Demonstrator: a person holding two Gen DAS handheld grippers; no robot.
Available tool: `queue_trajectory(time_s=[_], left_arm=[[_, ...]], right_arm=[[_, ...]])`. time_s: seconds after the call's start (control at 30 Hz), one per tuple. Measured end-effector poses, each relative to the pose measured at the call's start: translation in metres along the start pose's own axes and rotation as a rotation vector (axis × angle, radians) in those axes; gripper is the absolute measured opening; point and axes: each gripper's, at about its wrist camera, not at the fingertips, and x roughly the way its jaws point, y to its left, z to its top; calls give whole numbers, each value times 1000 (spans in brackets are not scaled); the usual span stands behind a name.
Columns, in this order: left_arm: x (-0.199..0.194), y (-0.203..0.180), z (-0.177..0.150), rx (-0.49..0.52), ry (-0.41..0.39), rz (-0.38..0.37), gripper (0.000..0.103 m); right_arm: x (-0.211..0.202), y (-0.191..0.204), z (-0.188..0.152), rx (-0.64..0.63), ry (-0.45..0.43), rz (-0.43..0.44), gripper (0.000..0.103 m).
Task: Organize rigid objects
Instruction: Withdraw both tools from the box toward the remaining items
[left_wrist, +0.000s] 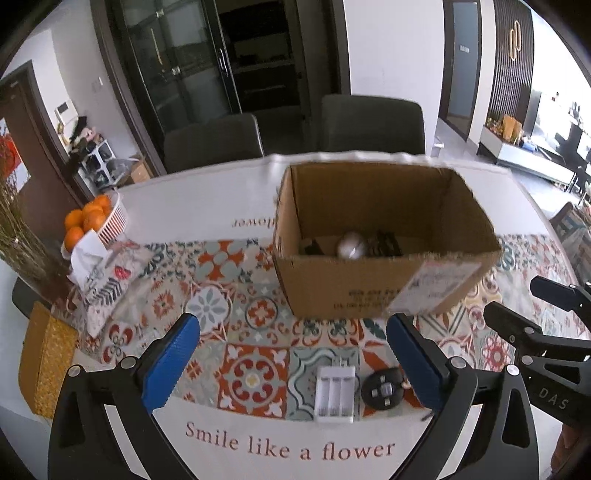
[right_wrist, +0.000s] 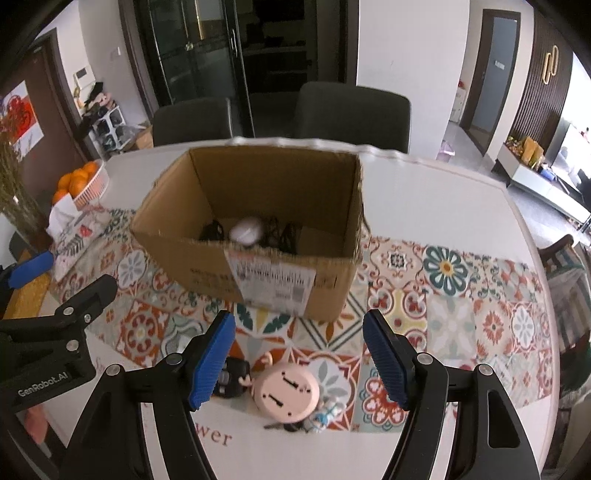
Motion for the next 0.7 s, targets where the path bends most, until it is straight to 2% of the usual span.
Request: queue_trajectory(time_s=[0.7], left_arm=[[45,-11,-54,7,183,-15,103]], right_arm=[[50,3,-52,-53,215,57,72]])
